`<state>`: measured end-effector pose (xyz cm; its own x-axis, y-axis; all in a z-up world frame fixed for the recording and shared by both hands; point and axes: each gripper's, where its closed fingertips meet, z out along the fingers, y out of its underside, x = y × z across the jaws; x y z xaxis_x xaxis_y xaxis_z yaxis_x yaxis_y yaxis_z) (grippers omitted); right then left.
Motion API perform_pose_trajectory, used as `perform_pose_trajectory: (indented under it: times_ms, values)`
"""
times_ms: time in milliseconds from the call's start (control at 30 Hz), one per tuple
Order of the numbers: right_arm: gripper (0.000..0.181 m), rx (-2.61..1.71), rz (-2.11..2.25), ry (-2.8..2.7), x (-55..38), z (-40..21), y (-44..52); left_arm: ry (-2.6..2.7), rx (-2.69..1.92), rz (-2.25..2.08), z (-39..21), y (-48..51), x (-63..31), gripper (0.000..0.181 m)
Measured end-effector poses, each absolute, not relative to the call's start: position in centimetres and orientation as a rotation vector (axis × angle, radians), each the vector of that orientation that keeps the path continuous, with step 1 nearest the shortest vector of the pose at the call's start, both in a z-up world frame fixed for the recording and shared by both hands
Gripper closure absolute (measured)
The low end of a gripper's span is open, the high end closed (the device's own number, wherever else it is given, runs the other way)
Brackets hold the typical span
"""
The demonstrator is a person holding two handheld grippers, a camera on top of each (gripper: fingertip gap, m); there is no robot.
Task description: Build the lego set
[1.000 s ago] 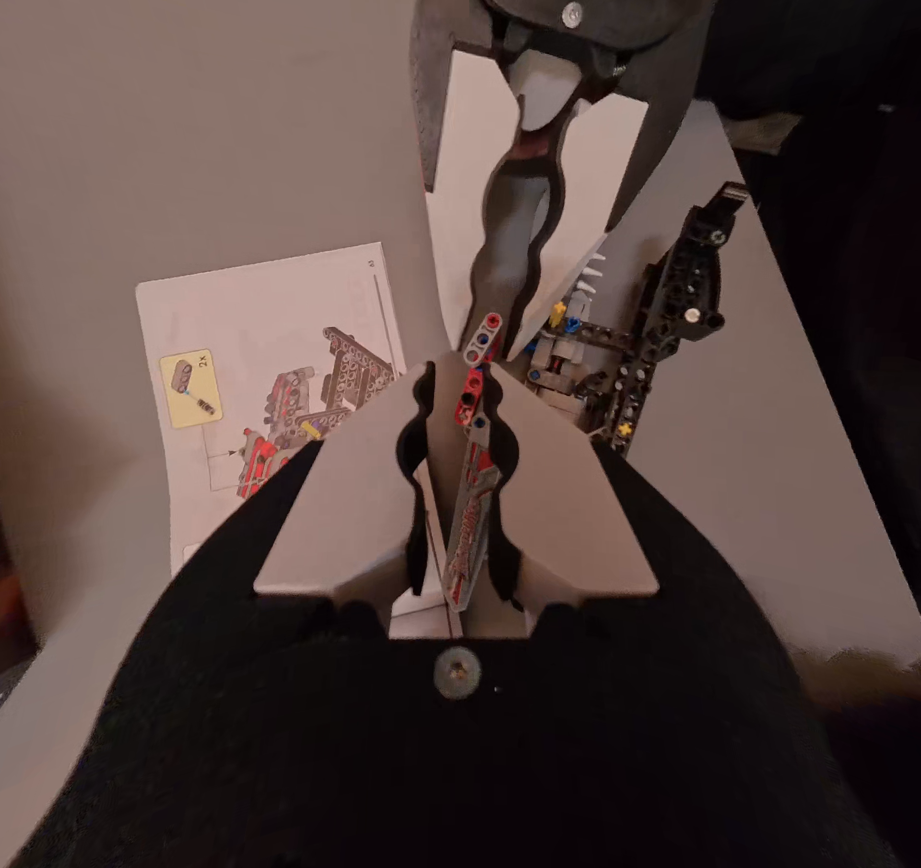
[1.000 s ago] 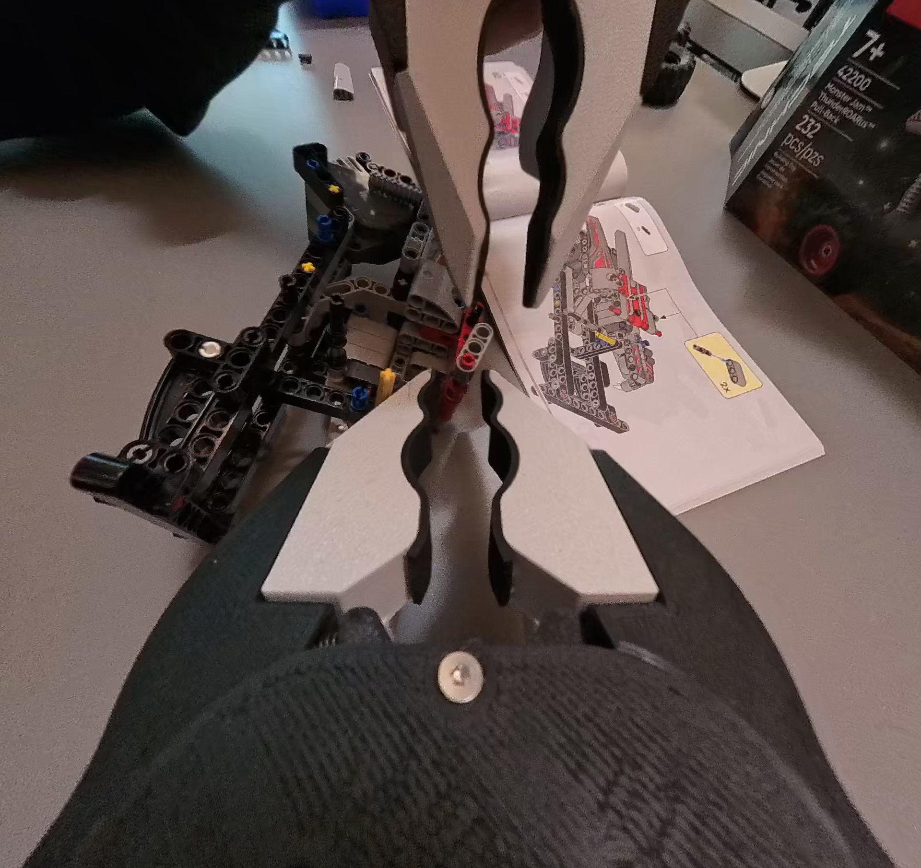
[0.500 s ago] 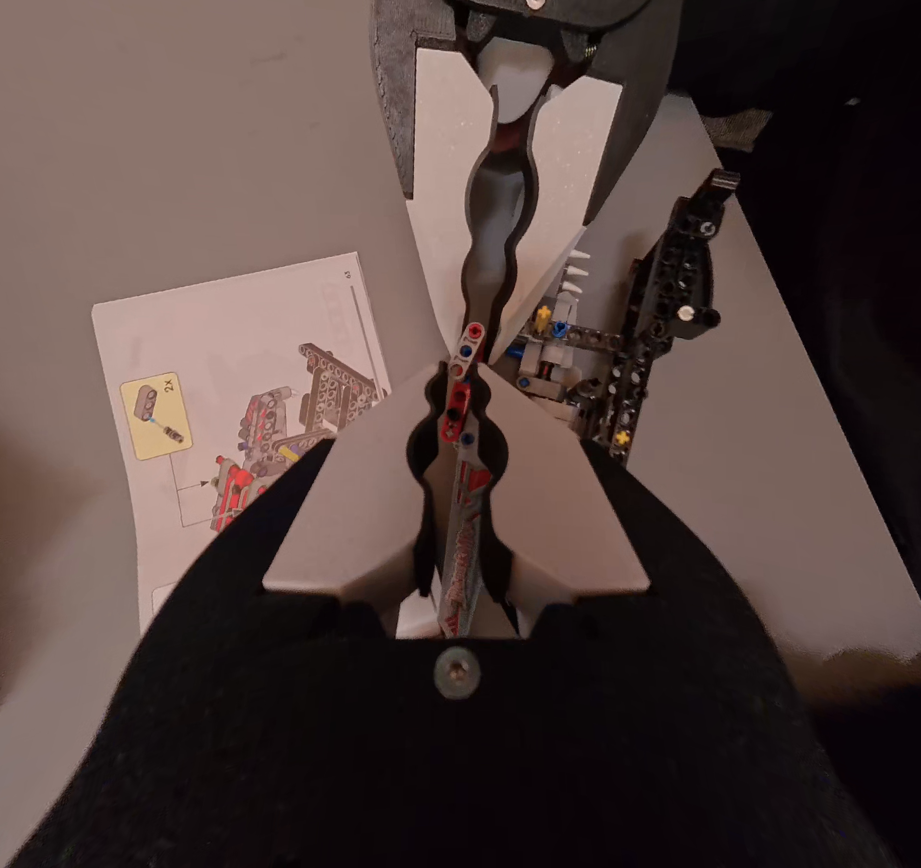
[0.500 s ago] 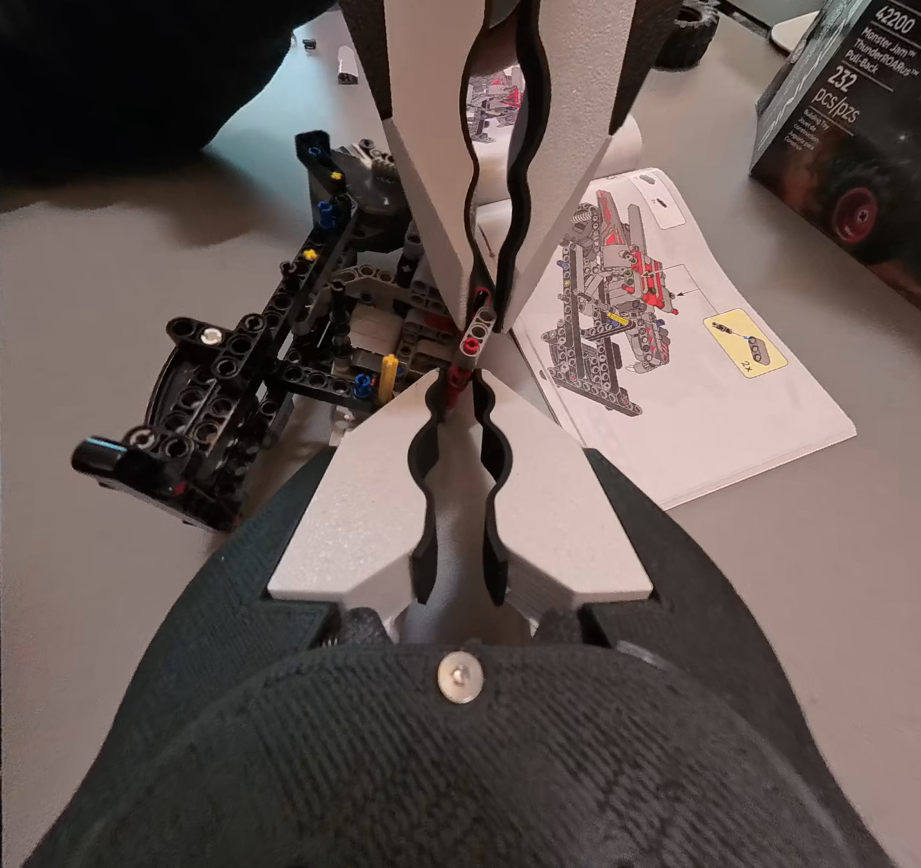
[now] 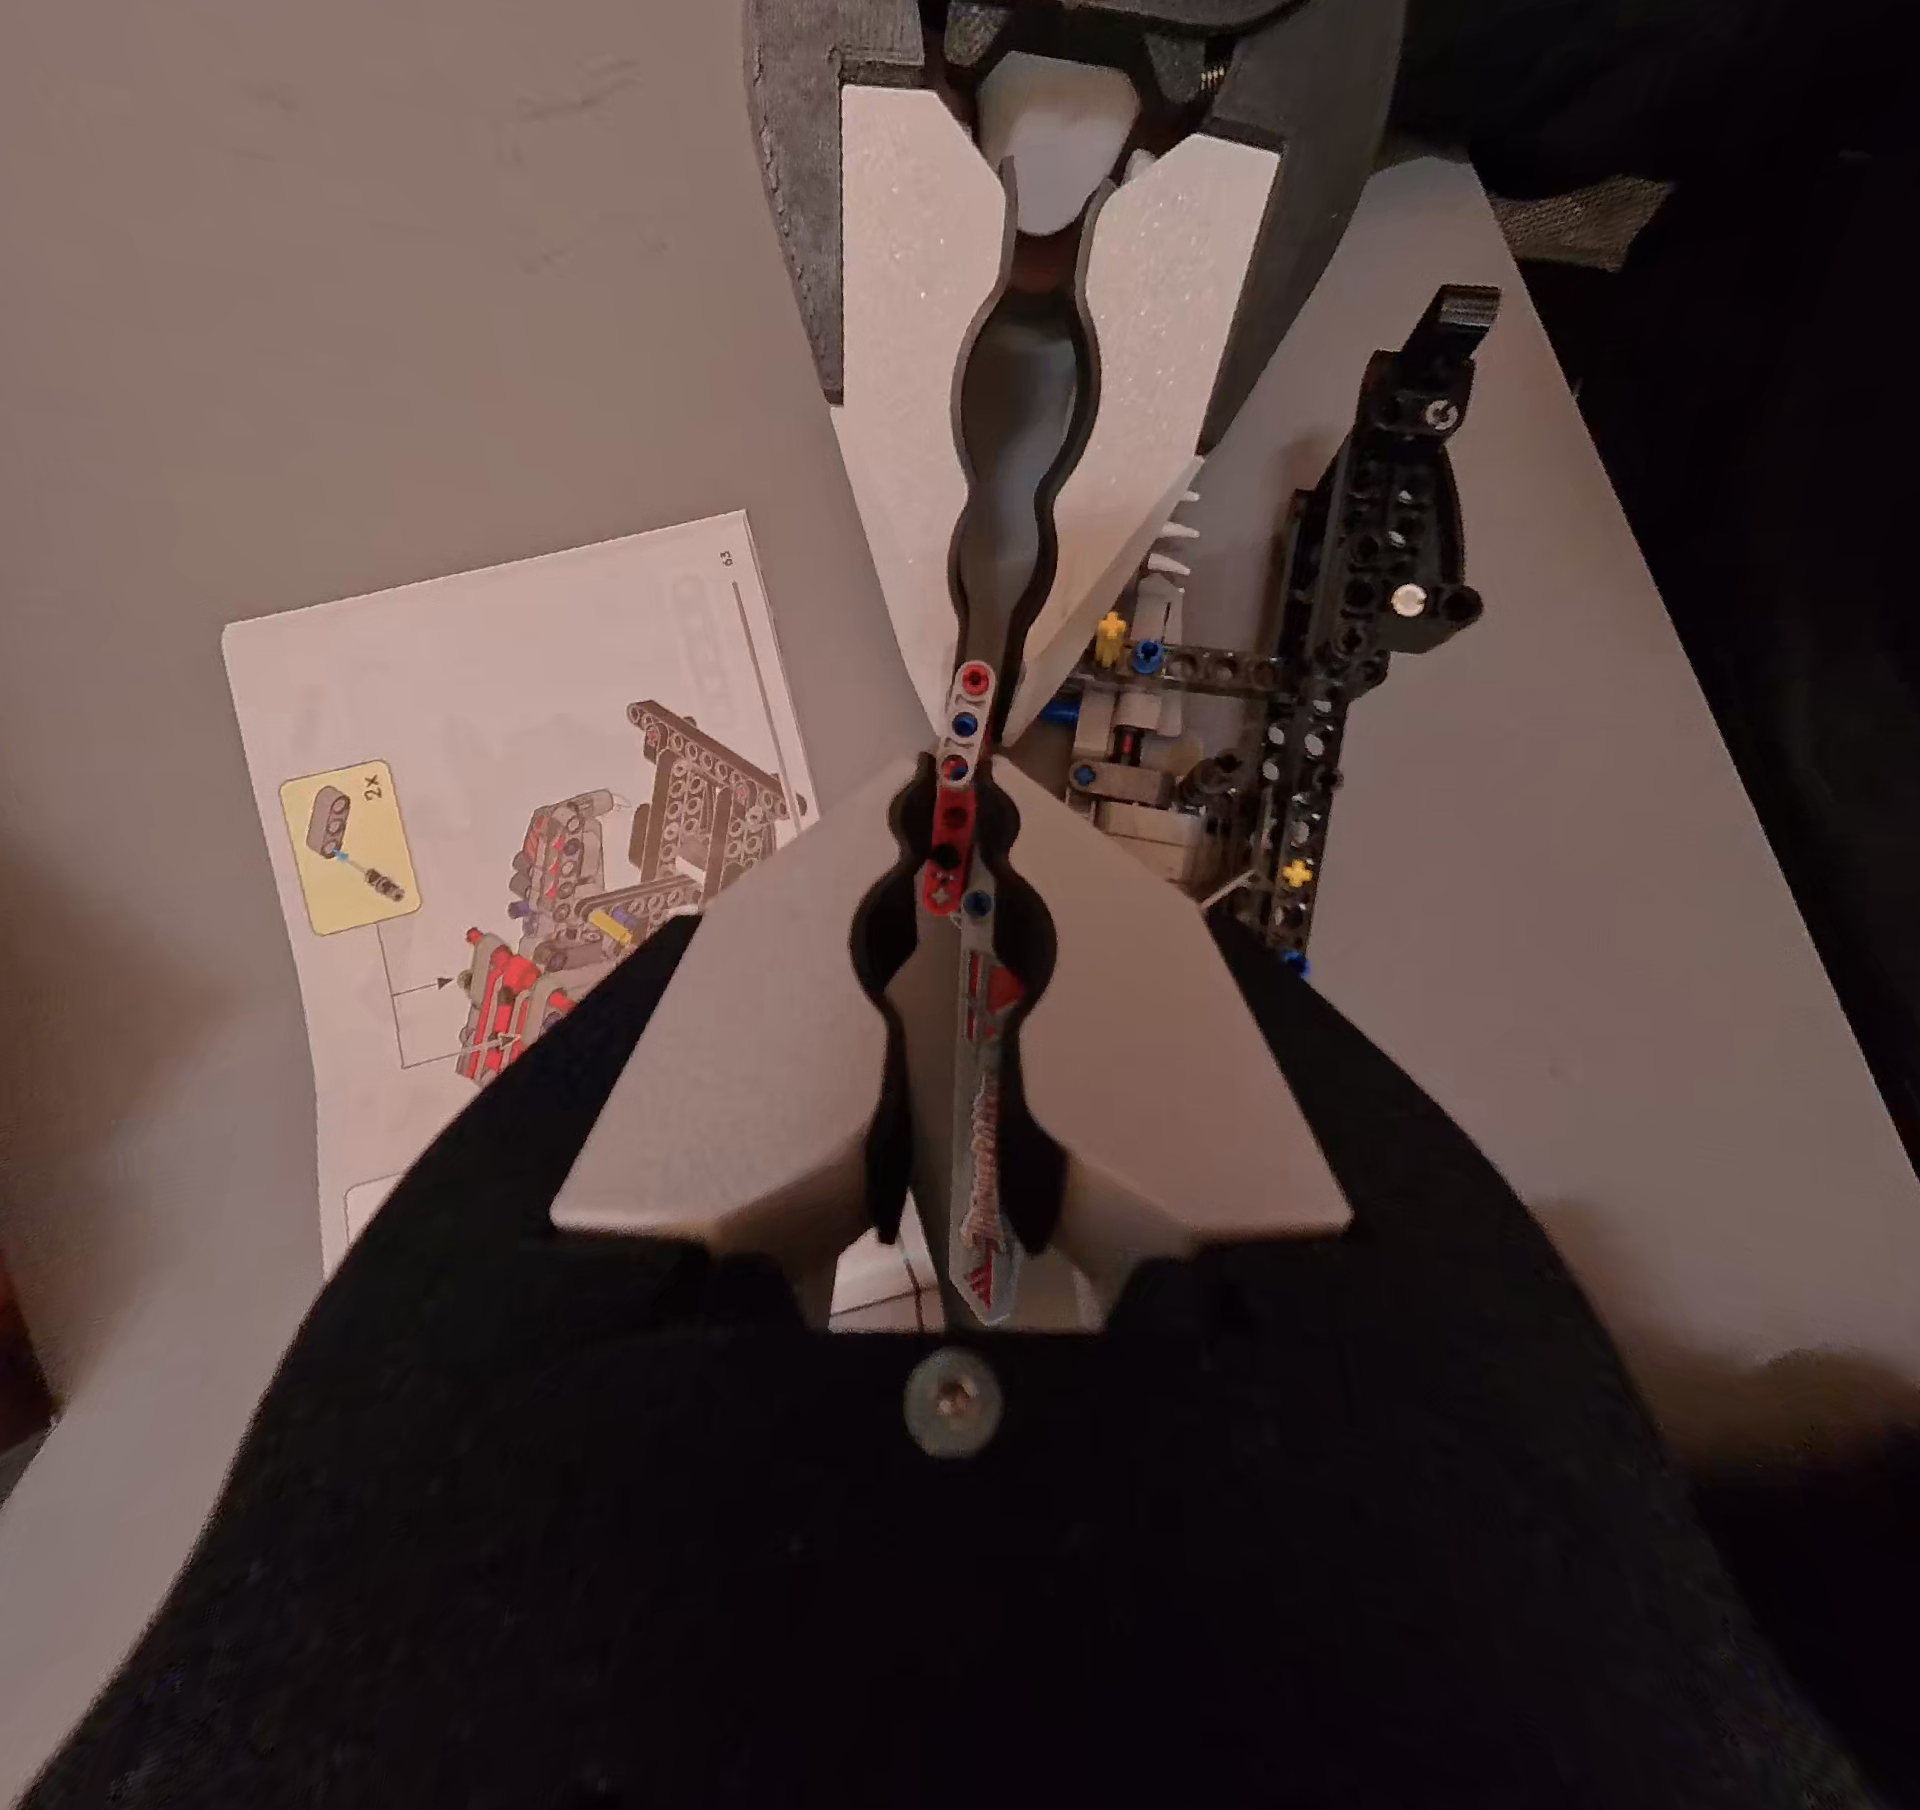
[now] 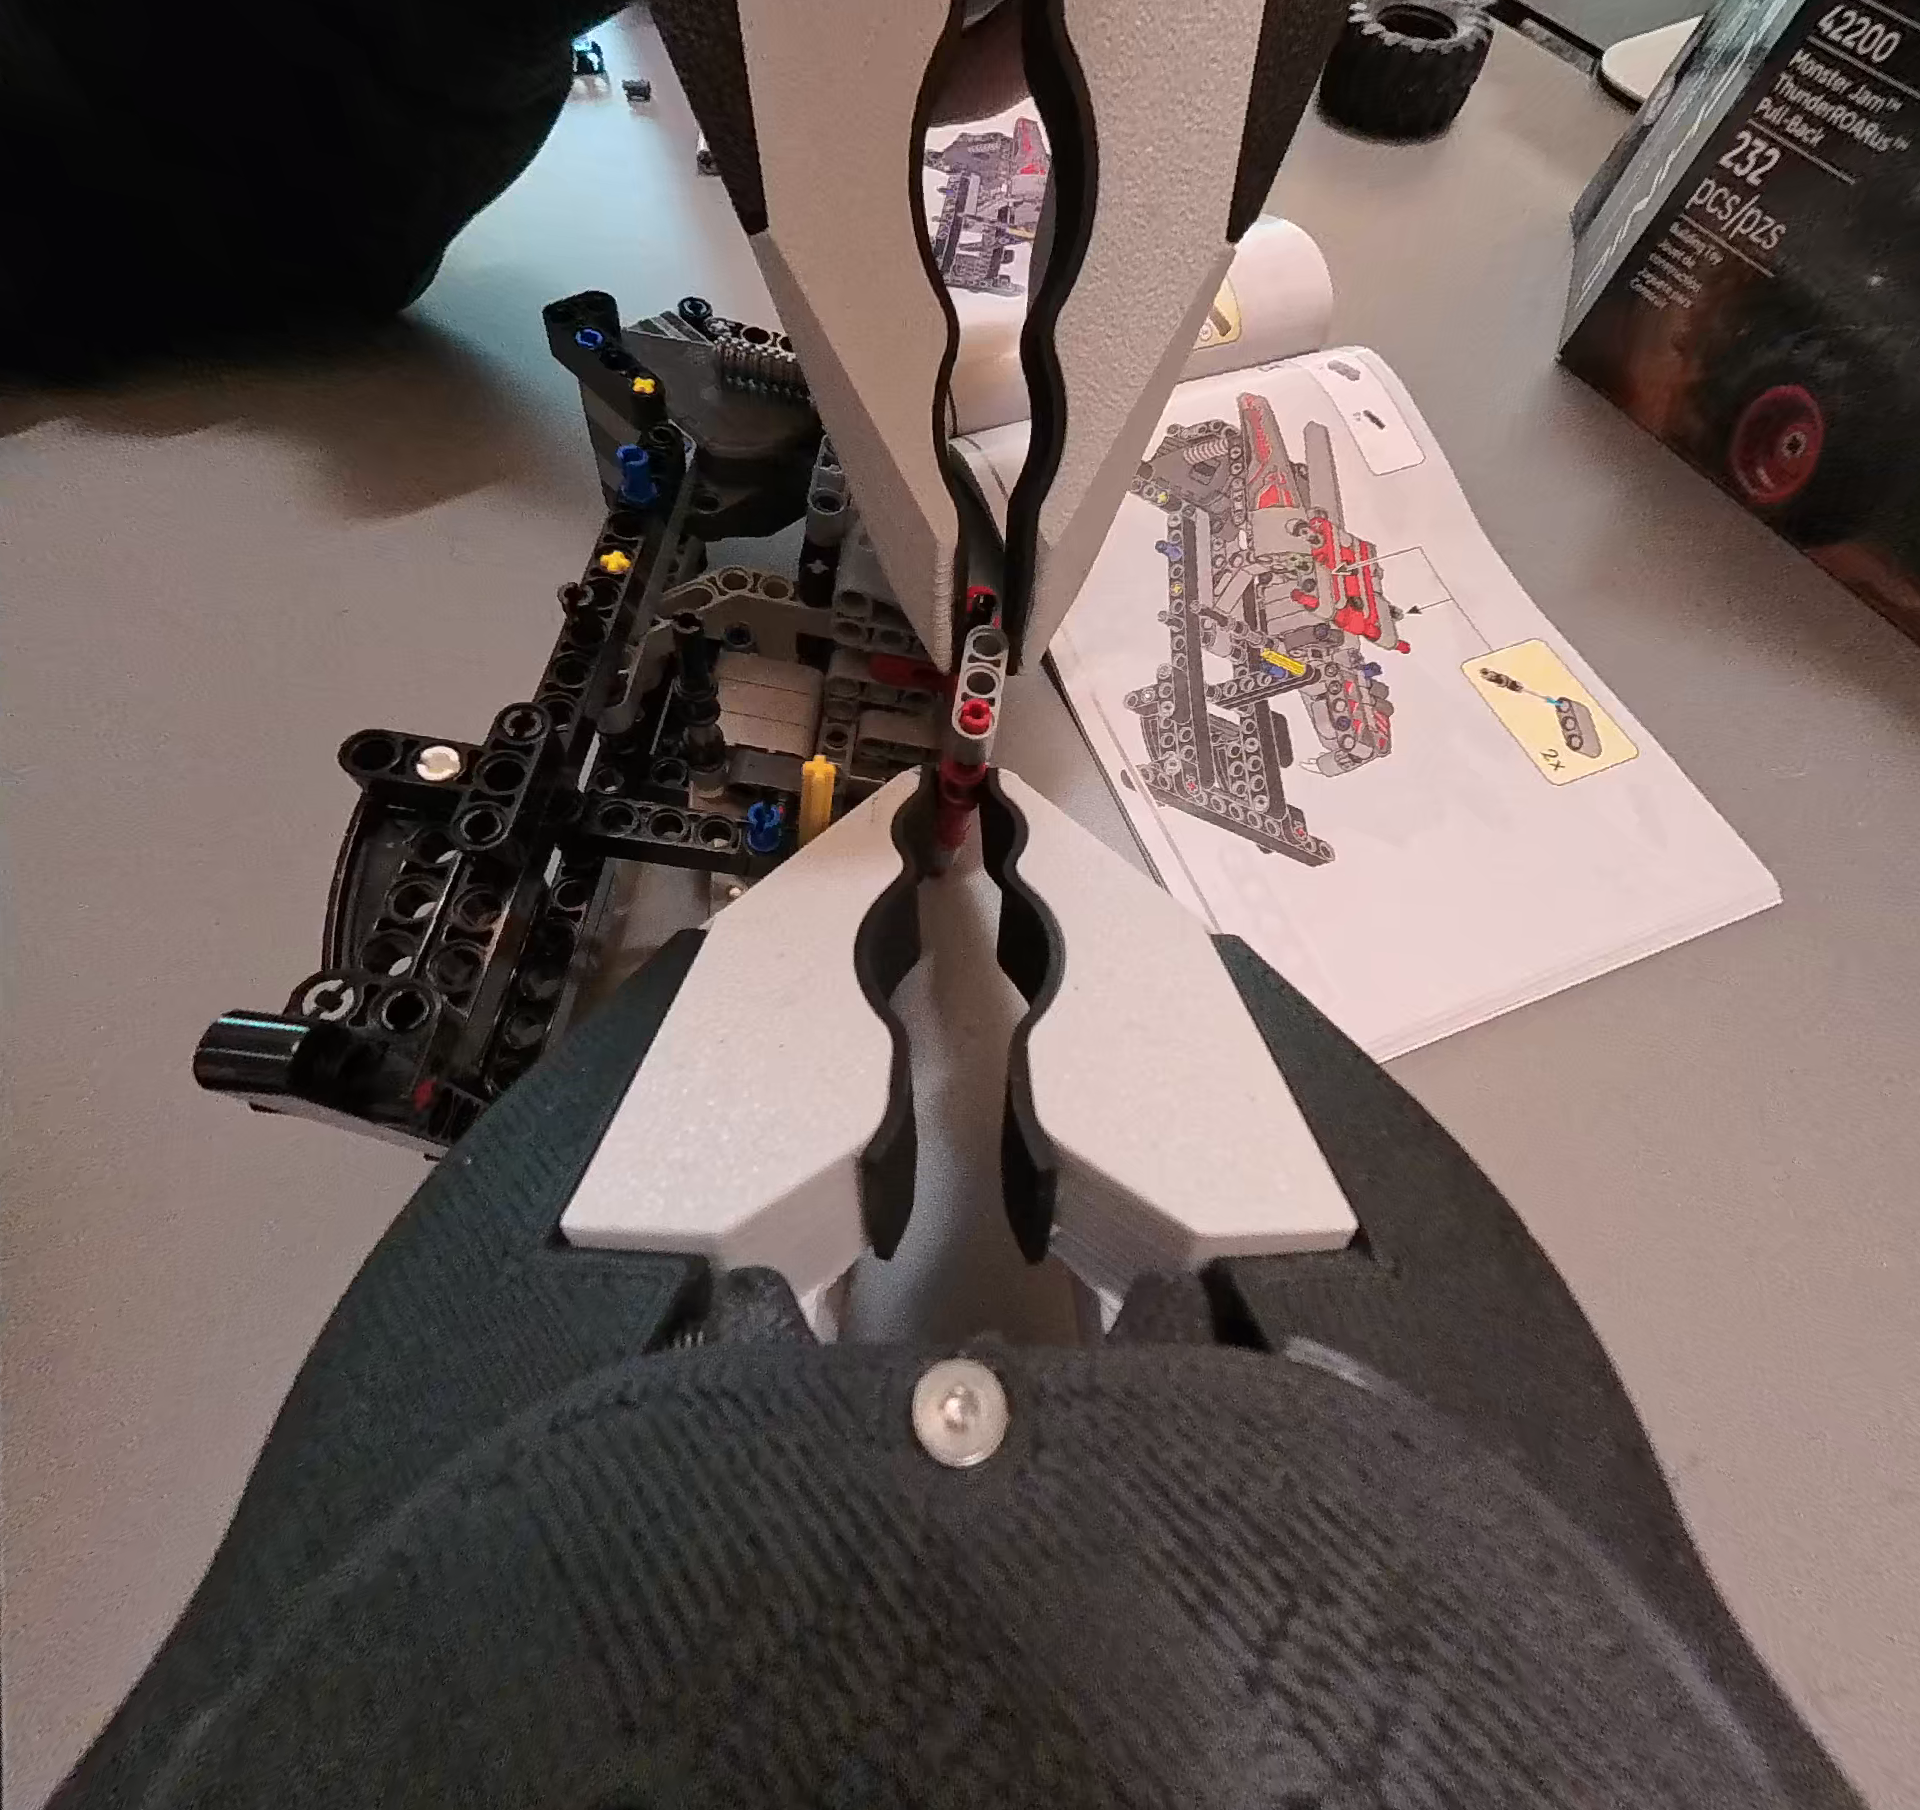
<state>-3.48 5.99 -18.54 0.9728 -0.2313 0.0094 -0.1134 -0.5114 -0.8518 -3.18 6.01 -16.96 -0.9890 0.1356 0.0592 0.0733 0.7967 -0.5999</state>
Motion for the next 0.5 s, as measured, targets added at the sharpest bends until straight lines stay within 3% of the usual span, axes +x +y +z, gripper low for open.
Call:
perform_pose_trajectory:
  times_ms: [500]
  values:
    - [0.174,-2.11,-0.134,0.254,-3.42,-18.54,5.99,-2.89,-0.136,0.981,-16.83,6.06,-2.77,0.176]
